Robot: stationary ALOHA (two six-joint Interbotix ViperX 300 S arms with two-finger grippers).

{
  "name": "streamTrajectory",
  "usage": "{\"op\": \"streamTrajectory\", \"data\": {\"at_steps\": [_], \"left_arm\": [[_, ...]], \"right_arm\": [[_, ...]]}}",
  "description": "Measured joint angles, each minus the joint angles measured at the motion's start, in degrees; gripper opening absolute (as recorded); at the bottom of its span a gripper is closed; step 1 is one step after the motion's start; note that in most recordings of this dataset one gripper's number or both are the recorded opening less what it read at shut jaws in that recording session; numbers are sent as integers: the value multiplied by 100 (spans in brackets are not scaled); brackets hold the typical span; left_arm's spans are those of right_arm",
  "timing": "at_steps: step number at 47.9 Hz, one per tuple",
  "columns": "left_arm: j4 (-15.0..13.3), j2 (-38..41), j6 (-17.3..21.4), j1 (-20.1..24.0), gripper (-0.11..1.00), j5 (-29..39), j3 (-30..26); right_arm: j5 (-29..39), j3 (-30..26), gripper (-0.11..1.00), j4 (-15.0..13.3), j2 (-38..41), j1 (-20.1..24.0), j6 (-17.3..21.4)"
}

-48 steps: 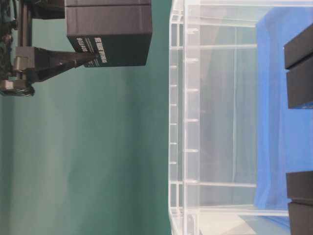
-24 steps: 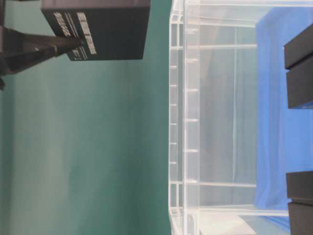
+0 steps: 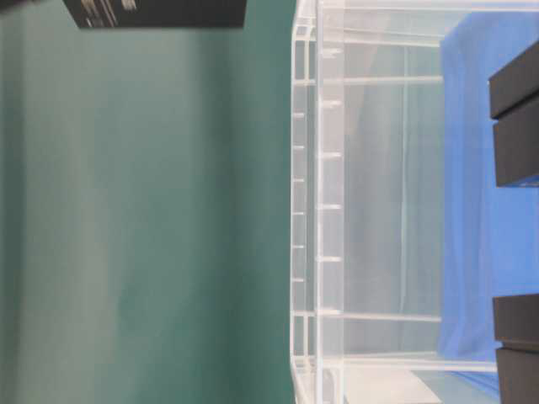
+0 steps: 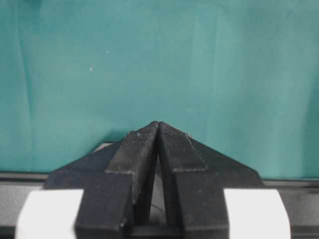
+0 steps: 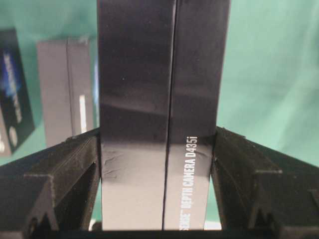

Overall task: Take the box out of the case with the right arm.
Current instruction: 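Carry the box with the right gripper to the table right of the others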

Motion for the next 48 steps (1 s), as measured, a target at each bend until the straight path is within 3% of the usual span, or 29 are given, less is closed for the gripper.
{"op": "streamTrajectory", "data": {"at_steps": [8, 32, 48], "left_arm": [[9, 9, 0, 0, 0, -9, 0], [0, 9, 0, 0, 0, 0, 0], [9, 9, 0, 0, 0, 0, 0]], "right_arm": [[0, 0, 65, 9, 0, 352, 369], [-26, 26, 65, 9, 0, 360, 396], [-949, 914, 65, 79, 0, 325, 519]]}}
